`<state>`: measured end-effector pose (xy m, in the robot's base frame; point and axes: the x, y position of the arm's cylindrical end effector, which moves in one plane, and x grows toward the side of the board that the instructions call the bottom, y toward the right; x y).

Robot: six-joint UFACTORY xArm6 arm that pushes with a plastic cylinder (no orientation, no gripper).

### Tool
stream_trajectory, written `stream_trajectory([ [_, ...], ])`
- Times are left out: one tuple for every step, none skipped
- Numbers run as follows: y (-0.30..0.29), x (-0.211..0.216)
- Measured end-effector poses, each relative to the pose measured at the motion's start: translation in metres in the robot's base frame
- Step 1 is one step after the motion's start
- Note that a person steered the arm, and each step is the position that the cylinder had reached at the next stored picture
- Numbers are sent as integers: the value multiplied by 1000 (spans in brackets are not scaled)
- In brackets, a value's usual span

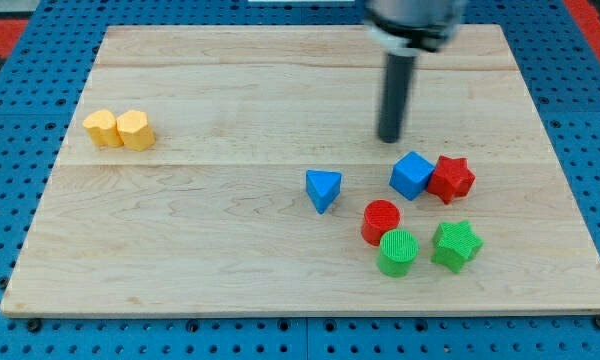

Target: Push the blue cube above the yellow heart

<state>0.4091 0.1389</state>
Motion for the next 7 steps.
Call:
stream_trajectory([
  [30,38],
  [3,69],
  [-60,60],
  [-101,15],
  [-149,-19],
  [-214,-47],
  [-237,-43],
])
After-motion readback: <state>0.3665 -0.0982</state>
